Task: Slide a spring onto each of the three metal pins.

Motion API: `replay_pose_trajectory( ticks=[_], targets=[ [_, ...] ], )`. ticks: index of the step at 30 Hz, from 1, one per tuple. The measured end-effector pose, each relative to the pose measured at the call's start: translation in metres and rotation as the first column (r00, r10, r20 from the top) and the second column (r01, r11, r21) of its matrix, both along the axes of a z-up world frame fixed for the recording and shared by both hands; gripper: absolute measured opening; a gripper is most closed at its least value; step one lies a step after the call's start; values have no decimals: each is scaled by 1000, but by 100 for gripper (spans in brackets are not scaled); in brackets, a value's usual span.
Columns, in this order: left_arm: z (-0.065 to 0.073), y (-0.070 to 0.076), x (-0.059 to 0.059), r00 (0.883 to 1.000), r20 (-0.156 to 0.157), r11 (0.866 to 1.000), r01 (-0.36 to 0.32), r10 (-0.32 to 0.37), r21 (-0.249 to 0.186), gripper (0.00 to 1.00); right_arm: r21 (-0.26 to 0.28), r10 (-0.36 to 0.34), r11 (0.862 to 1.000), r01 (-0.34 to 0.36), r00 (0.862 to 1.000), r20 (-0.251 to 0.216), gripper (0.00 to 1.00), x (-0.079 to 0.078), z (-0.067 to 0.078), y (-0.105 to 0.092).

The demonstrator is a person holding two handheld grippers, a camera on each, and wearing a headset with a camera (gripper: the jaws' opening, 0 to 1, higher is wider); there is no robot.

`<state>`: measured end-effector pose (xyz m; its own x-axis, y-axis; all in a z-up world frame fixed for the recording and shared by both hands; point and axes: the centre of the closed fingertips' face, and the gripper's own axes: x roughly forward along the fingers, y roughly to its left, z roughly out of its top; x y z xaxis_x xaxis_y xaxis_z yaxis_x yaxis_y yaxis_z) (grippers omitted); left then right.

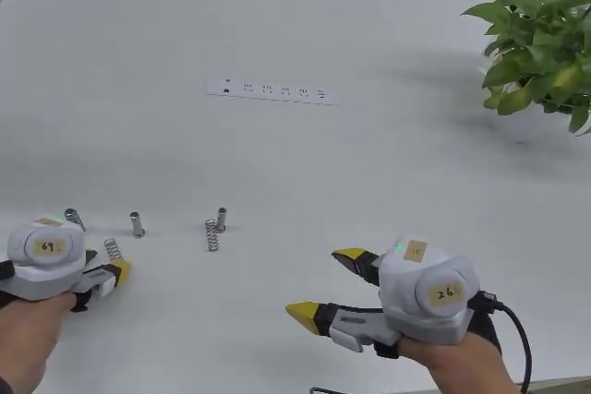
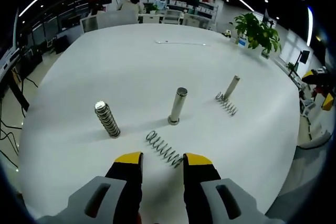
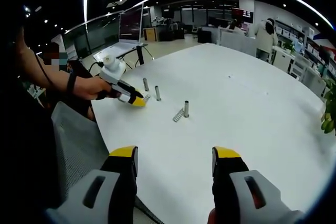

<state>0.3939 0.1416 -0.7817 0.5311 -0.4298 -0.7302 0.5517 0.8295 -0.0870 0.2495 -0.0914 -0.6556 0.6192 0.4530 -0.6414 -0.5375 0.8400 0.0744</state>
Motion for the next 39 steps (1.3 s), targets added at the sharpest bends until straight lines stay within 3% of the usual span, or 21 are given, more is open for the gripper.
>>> replay_pose_trajectory(
  ticks=[9, 19, 21, 25, 27, 39],
  targets=[
    [0, 14, 3, 999, 8, 999, -32, 32, 33, 17, 0, 3, 1000, -3, 1000, 1, 55, 1, 0, 2],
    [1, 14, 8, 999, 17, 999, -50, 49, 19, 13, -5, 2, 1000, -2, 1000, 3, 55, 1, 1, 2],
    [1, 16, 10, 998, 40, 998, -44, 42, 55, 10, -6, 3, 1000, -3, 1000, 4, 55, 1, 2, 2],
    [0, 19, 11, 998, 50, 997, -30, 26, 74, 3, -6, 6, 1000, -6, 1000, 6, 55, 1, 2, 4],
    [1, 20, 8, 999, 39, 997, -23, 20, 78, 3, -6, 7, 1000, -7, 1000, 6, 55, 0, 2, 4],
    [10, 29, -10, 999, 50, 998, 14, -18, 68, 3, 8, 20, 1000, -21, 1000, 7, 54, 3, 2, 12]
  ],
)
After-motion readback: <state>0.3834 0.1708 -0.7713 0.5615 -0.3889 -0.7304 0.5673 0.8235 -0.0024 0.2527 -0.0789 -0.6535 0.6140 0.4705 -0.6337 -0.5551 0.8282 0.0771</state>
